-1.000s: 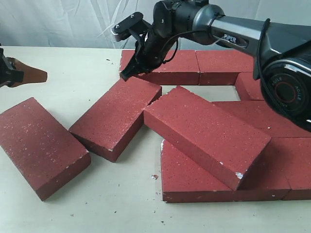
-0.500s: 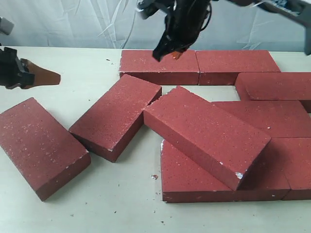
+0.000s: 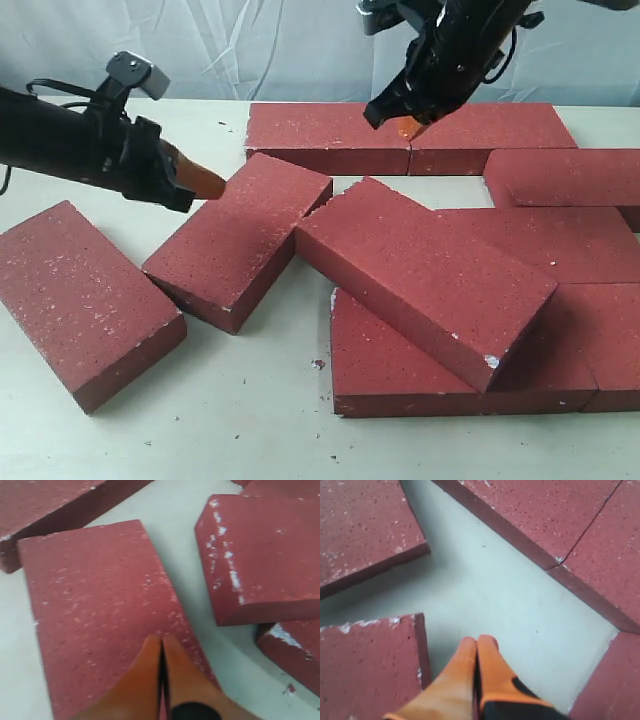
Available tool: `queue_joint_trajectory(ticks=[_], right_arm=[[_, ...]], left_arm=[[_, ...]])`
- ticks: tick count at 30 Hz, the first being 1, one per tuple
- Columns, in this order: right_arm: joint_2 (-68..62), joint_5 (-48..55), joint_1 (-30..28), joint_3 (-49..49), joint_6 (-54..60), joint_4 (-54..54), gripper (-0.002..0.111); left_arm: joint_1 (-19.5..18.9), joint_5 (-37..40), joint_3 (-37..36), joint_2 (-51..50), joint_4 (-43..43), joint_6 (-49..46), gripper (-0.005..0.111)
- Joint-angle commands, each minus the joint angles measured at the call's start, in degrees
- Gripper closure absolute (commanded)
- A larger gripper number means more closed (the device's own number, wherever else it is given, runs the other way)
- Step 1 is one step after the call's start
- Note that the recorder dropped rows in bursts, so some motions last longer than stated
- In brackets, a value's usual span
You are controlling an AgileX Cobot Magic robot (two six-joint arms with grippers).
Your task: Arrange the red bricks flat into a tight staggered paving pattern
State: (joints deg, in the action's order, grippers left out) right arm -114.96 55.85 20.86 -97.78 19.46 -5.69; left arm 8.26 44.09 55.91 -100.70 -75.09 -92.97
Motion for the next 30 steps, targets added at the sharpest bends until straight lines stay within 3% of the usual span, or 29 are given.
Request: queue_joint_trajectory(ticks=[1, 5, 16, 22, 30], right_arm=[[-4.0, -8.7, 0.0, 0.5, 1.4, -4.8, 0.109], [-9.3, -9.7, 1.7, -2.0, 4.2, -6.5, 0.109], [-19.7, -7.4, 4.9, -14.3, 4.5, 0.1, 0.109], [-21.9, -8.4, 4.9, -14.6, 4.5, 1.1, 0.109], [-21.8, -8.0, 8.3, -14.9, 7.0, -3.9, 0.109]], left_arm=[[2.8, 0.1, 0.1, 0.0, -0.3, 0.0, 0.107], [2.9, -0.9, 0.1, 0.0, 0.1, 0.0, 0.107], [2.7, -14.9, 0.1, 0.0, 0.2, 0.0, 0.107], [2.7, -17.3, 0.1, 0.0, 0.2, 0.0, 0.107], [2.7, -29.7, 0.1, 0.5, -0.2, 2.9, 0.107]])
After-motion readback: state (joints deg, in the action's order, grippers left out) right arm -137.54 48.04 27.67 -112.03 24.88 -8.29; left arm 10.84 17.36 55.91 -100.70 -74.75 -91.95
